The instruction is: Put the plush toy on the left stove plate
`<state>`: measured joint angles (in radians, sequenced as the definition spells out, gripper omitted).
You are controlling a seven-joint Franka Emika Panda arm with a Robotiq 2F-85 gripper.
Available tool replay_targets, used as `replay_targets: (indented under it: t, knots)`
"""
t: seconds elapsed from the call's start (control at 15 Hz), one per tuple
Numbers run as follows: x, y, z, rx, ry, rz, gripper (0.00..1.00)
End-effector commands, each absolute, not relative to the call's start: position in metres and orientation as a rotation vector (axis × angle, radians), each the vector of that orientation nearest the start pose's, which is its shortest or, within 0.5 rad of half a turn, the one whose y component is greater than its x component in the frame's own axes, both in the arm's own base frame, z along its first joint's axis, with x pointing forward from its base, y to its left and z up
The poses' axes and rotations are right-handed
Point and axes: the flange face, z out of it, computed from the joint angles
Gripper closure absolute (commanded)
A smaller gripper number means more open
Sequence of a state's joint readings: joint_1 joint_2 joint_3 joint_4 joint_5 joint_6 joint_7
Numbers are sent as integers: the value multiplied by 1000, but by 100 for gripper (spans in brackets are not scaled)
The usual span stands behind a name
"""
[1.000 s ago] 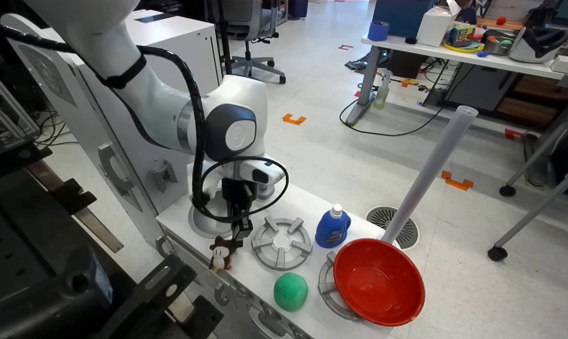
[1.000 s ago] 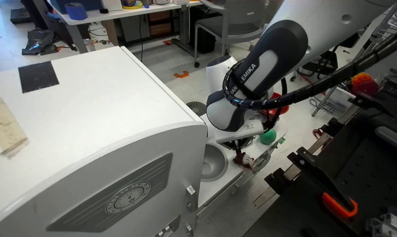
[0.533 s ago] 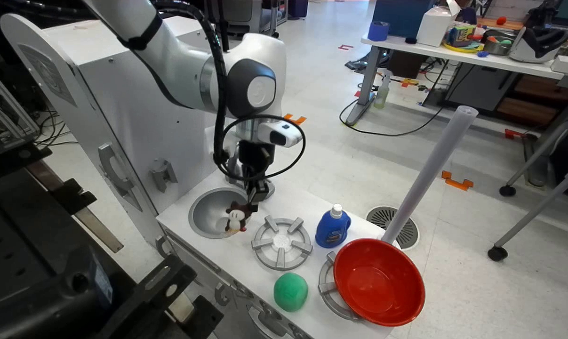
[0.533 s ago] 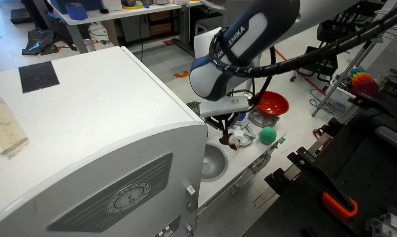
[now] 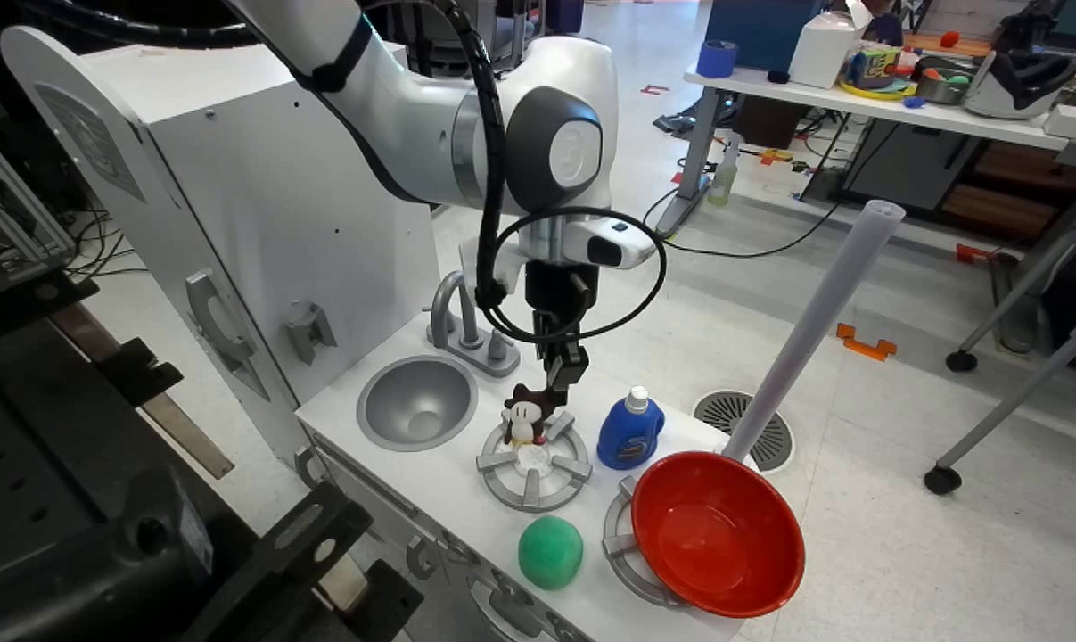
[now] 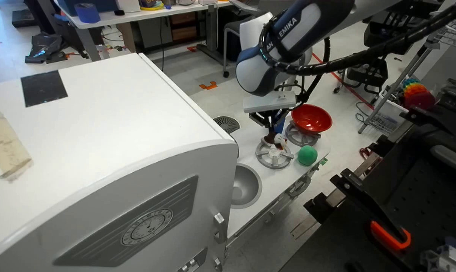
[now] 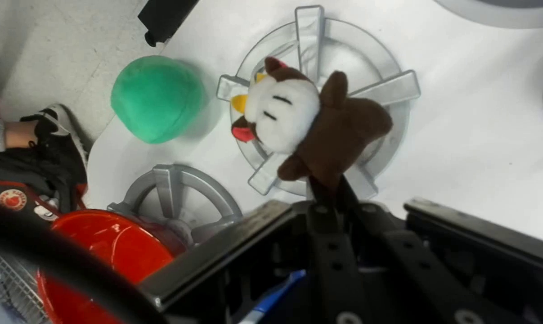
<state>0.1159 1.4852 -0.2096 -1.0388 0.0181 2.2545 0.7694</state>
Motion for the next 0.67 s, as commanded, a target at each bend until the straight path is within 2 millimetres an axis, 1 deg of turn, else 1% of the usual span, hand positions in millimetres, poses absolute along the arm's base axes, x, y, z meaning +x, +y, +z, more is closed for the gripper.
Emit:
replay_targets:
  t: [0.0, 0.27, 0.47, 0.53, 0.6]
  knots:
    - [668, -27, -108, -3226, 1312, 237, 99]
    - [660, -29, -115, -3239, 1446, 214, 99]
    - [658, -30, -117, -3253, 1530, 173, 99]
    - [658, -30, -117, -3251, 1549, 161, 69]
    - [657, -29, -118, -3249, 1571, 151, 68]
